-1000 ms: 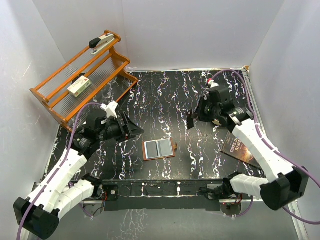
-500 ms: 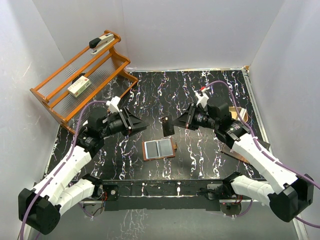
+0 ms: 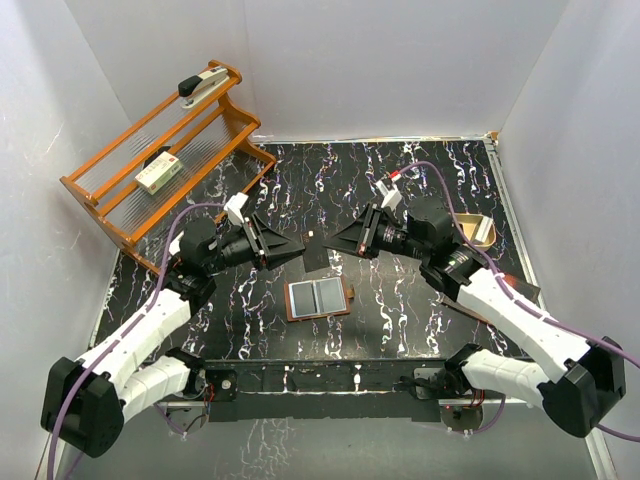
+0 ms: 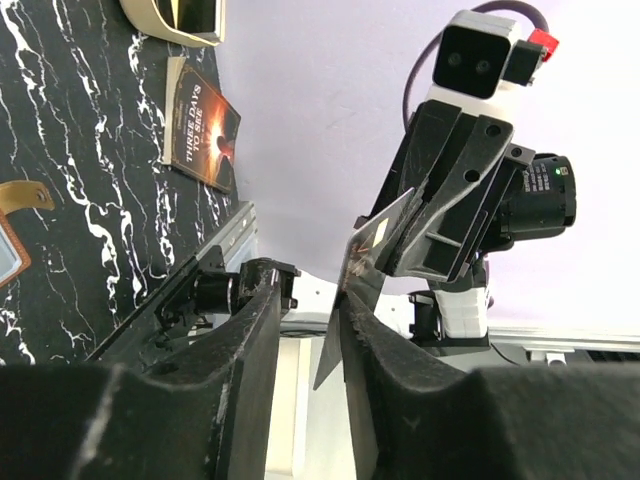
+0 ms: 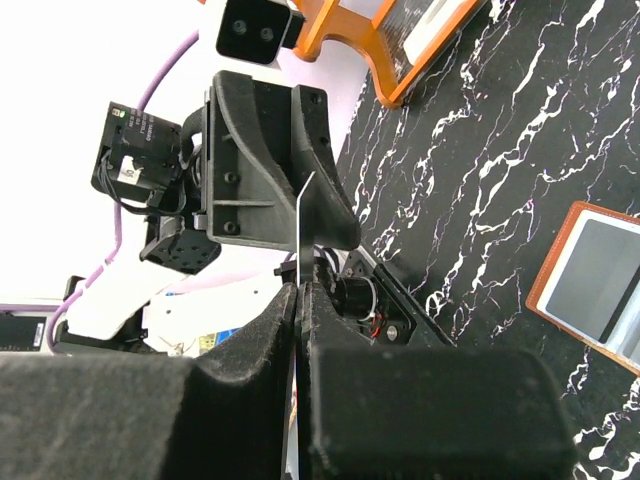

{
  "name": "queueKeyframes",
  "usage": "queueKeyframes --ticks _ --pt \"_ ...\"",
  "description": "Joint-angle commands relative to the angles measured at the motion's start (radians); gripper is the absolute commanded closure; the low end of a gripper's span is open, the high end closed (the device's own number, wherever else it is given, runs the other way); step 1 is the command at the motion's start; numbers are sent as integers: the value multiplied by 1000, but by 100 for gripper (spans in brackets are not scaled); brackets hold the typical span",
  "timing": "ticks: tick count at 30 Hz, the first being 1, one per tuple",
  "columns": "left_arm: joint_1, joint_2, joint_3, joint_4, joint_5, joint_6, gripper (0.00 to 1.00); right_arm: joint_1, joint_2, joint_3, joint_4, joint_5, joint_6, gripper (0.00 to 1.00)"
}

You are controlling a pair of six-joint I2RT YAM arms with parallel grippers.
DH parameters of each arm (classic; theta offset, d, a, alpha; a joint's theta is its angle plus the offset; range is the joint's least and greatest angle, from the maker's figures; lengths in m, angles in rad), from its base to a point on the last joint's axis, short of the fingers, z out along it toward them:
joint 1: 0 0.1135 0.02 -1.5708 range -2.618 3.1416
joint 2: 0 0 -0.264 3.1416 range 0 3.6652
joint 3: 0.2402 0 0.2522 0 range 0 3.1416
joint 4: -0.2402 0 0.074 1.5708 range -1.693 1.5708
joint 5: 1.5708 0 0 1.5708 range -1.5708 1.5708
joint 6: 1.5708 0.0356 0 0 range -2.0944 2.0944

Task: Put the credit cards into the card holder
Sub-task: Pick up the credit card from the storage box.

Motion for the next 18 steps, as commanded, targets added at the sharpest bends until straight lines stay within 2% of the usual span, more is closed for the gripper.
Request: queueKeyframes --ticks 1,5,11,14,18 --pt "-6 10 -25 148 54 -73 79 16 20 -3 127 -15 40 100" --pt "-6 -5 -13 98 35 -48 99 31 38 4 131 -10 37 100" --pt "-6 -4 -7 62 28 -22 100 39 49 -19 105 -4 6 99" --pt "-6 -9 8 -8 16 35 100 37 53 28 -50 71 -98 80" --pt "-6 -1 39 -162 -7 153 100 36 65 86 -168 132 -187 64"
